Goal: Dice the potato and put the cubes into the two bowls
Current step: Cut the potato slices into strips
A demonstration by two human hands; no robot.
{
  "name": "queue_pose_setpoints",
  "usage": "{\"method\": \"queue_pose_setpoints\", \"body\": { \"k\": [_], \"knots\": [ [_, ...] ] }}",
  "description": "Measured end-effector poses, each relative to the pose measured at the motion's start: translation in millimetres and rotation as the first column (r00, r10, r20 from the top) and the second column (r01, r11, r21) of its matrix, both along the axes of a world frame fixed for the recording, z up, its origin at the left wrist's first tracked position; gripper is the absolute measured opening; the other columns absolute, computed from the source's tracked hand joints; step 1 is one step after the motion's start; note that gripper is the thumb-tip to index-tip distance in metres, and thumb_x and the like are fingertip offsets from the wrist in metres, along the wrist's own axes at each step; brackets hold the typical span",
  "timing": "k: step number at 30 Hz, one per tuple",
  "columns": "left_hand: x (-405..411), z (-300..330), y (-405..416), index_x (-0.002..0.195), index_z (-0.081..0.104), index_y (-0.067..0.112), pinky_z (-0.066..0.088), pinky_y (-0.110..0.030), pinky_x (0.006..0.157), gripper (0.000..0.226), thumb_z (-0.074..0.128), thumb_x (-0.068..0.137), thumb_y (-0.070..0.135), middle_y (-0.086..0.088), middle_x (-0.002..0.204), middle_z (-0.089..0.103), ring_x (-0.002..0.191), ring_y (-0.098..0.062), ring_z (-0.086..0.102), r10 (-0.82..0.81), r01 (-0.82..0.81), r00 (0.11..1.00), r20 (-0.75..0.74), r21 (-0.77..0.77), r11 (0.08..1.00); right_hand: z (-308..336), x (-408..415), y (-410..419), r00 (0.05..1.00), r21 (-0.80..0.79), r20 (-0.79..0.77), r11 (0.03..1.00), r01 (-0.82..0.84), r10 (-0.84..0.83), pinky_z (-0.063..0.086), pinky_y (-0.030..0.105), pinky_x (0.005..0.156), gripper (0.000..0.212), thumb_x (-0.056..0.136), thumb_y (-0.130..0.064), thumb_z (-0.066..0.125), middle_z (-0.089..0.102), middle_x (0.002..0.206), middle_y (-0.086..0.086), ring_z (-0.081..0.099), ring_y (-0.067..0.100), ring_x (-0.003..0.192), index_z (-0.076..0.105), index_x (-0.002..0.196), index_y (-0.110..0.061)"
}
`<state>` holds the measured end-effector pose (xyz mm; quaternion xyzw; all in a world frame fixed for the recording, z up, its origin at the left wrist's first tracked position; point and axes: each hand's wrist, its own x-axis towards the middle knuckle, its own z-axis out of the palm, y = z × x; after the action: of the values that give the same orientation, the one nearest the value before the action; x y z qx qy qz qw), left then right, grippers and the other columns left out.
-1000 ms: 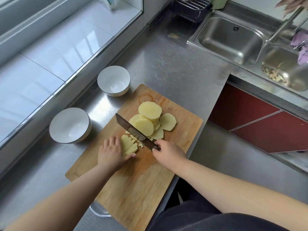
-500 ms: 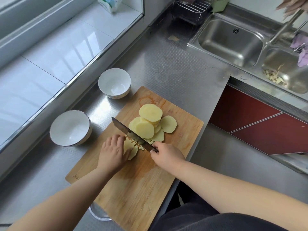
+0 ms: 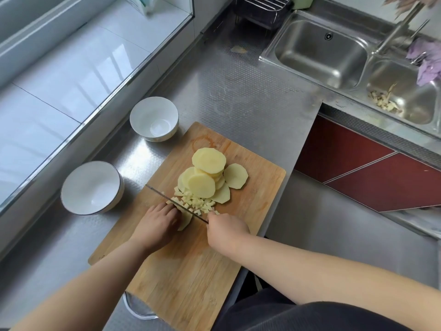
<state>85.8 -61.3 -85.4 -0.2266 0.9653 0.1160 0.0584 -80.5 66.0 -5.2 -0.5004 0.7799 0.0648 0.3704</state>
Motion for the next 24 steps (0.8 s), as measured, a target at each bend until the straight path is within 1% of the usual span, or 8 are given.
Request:
{"method": "queue_pose_setpoints", "body": {
  "k": [5, 8, 10, 13, 17, 19, 21, 24],
  "knots": [
    [2.5, -7.0, -2.0, 0.111, 0.068, 0.013, 0.056, -0.039, 0.080, 0.044, 0.081, 0.070, 0.022, -0.007, 0.117, 0.067, 0.099, -0.028, 0.064, 0.048, -0.050, 0.999, 0.026, 0.071, 0.996, -4.5, 4.7, -2.1, 0.999, 0.057, 0.012, 0.998, 0.034, -0.034, 0.041, 0.033, 0.064, 0.026, 0.099, -0.013, 0.042, 0.062, 0.113, 0.011, 0.061, 0.030, 0.099, 0.048, 0.123, -0.010],
    [0.9, -1.2, -0.7, 0.094, 0.067, 0.018, 0.053, -0.035, 0.072, 0.036, 0.085, 0.064, 0.025, -0.002, 0.097, 0.069, 0.083, -0.025, 0.063, 0.003, -0.003, 1.000, -0.024, 0.014, 1.000, -8.4, 2.6, -3.7, 0.997, 0.083, 0.026, 0.994, 0.071, -0.073, 0.040, 0.032, 0.066, 0.025, 0.099, -0.014, 0.043, 0.061, 0.114, 0.010, 0.060, 0.029, 0.102, 0.051, 0.123, -0.010],
    [1.0, 1.5, 1.3, 0.083, 0.064, 0.021, 0.050, -0.038, 0.072, 0.031, 0.085, 0.062, 0.028, 0.003, 0.086, 0.065, 0.076, -0.024, 0.059, -0.013, 0.010, 0.998, -0.069, -0.037, 0.999, -11.4, 1.8, -4.0, 0.996, 0.099, 0.032, 0.991, 0.084, -0.088, 0.040, 0.032, 0.066, 0.023, 0.099, -0.014, 0.044, 0.061, 0.113, 0.010, 0.060, 0.028, 0.101, 0.053, 0.120, -0.010],
    [2.1, -2.1, 2.3, 0.083, 0.060, 0.024, 0.046, -0.046, 0.081, 0.031, 0.083, 0.062, 0.030, 0.005, 0.086, 0.062, 0.078, -0.024, 0.057, 0.051, -0.054, 0.995, -0.087, -0.028, 0.998, -14.1, 0.0, -3.5, 0.993, 0.115, 0.043, 0.988, 0.106, -0.112, 0.040, 0.031, 0.066, 0.022, 0.100, -0.015, 0.043, 0.061, 0.111, 0.009, 0.060, 0.028, 0.099, 0.055, 0.118, -0.010],
    [3.1, -6.7, 0.7, 0.088, 0.055, 0.028, 0.048, -0.044, 0.081, 0.034, 0.081, 0.066, 0.033, 0.006, 0.090, 0.059, 0.084, -0.023, 0.056, 0.076, -0.075, 0.995, -0.072, 0.011, 0.997, -18.8, -5.9, -4.6, 0.983, 0.134, 0.082, 0.980, 0.150, -0.162, 0.043, 0.031, 0.068, 0.023, 0.100, -0.017, 0.043, 0.062, 0.114, 0.010, 0.061, 0.029, 0.099, 0.056, 0.118, -0.011],
    [3.1, -6.1, 0.2, 0.093, 0.056, 0.027, 0.048, -0.043, 0.080, 0.027, 0.071, 0.074, 0.040, 0.002, 0.099, 0.059, 0.089, -0.026, 0.056, 0.090, -0.091, 0.991, -0.094, -0.001, 0.996, -19.4, -9.5, -5.6, 0.977, 0.144, 0.100, 0.975, 0.171, -0.186, 0.046, 0.032, 0.074, 0.030, 0.100, -0.020, 0.043, 0.061, 0.120, 0.010, 0.060, 0.029, 0.106, 0.053, 0.127, -0.011],
    [1.9, -3.9, -1.0, 0.101, 0.059, 0.022, 0.048, -0.042, 0.081, 0.034, 0.056, 0.081, 0.048, -0.003, 0.112, 0.058, 0.099, -0.028, 0.053, 0.181, -0.184, 0.978, -0.106, -0.017, 0.983, -19.3, -12.0, -6.5, 0.972, 0.148, 0.119, 0.972, 0.184, -0.203, 0.047, 0.035, 0.081, 0.036, 0.101, -0.024, 0.043, 0.059, 0.125, 0.011, 0.058, 0.030, 0.111, 0.049, 0.135, -0.012],
    [-1.4, -0.4, -0.8, 0.119, 0.057, 0.016, 0.047, -0.043, 0.090, 0.048, 0.061, 0.086, 0.051, -0.009, 0.123, 0.053, 0.111, -0.029, 0.048, 0.402, -0.403, 0.912, -0.087, 0.004, 0.915, -18.7, -15.0, -6.0, 0.960, 0.154, 0.152, 0.965, 0.212, -0.235, 0.049, 0.038, 0.088, 0.039, 0.102, -0.029, 0.042, 0.059, 0.126, 0.011, 0.057, 0.031, 0.112, 0.047, 0.136, -0.011]
  ]
}}
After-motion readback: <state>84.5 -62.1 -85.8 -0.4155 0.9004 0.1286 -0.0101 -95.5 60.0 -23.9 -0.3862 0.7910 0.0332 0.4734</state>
